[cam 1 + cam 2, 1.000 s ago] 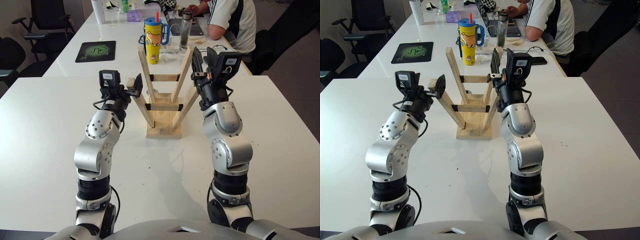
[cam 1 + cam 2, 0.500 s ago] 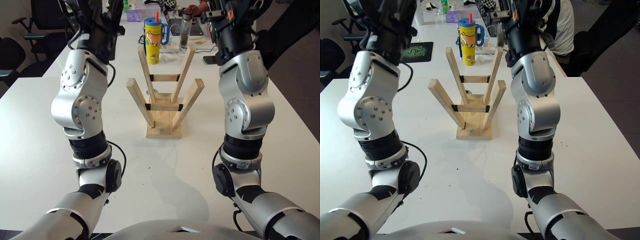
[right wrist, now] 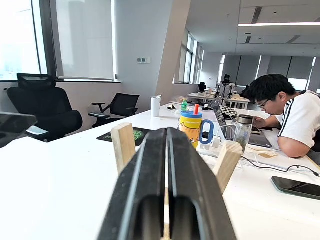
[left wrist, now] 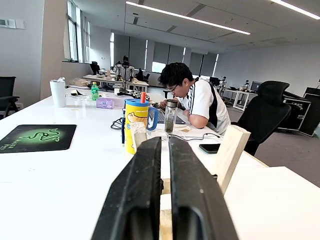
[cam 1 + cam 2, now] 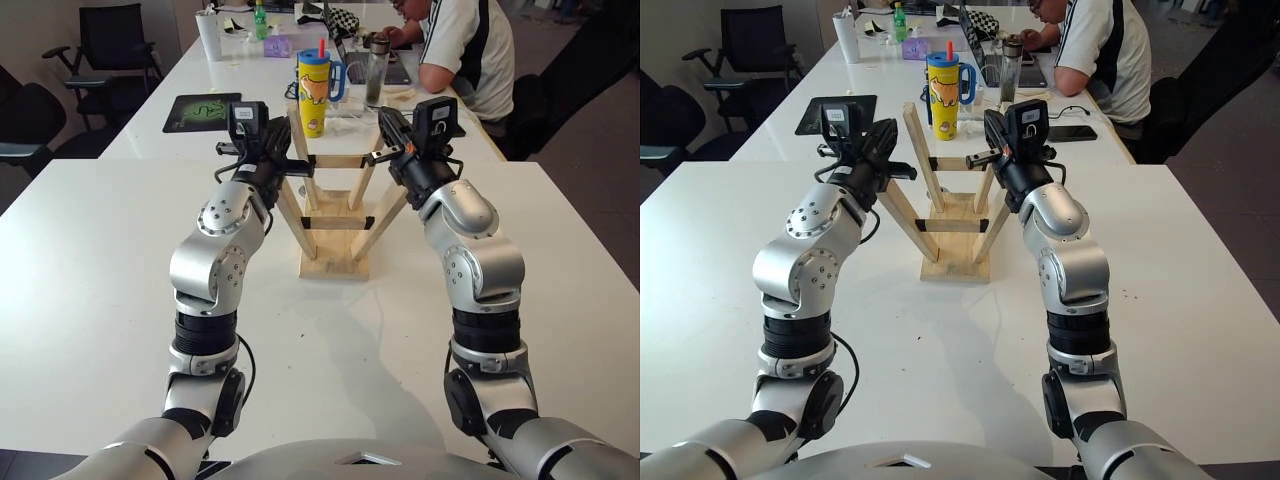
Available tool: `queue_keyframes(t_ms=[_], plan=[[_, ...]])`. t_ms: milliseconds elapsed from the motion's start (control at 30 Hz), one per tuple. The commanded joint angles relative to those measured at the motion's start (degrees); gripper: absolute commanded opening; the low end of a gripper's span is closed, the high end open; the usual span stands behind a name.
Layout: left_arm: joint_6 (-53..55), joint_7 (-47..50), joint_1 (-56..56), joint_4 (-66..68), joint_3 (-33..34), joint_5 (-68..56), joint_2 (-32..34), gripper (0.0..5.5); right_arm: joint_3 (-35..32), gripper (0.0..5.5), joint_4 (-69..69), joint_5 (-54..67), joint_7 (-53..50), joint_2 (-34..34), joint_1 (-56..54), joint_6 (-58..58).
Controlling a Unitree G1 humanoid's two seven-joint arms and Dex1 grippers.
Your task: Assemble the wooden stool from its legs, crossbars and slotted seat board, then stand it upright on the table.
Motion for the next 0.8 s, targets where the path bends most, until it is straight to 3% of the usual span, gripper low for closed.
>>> queue_keyframes(t_ms=[33, 433, 633, 800], plan=[[1.76, -0.12, 2.04, 4.06, 0.87, 0.65, -0.11, 0.02, 0.77, 0.00, 4.54, 1.81, 0.92, 1.72, 5.13, 3.99], [-5.02, -1.29, -8.04, 0.89, 7.07, -2.24, 0.56, 0.02, -5.13, 0.00, 2.05, 3.04, -2.73, 4.93, -3.54, -11.04], [-4.68, -2.80, -13.04, 0.05, 11.20, -6.83, 2.15, 0.02, -8.61, 0.00, -2.66, 5.62, -4.89, 4.26, -10.70, -11.84], [2.47, -4.54, -0.70, 2.22, 0.47, -3.17, 3.12, 0.02, -2.67, 0.00, 2.14, 3.68, -0.57, 2.28, 1.07, -7.20]])
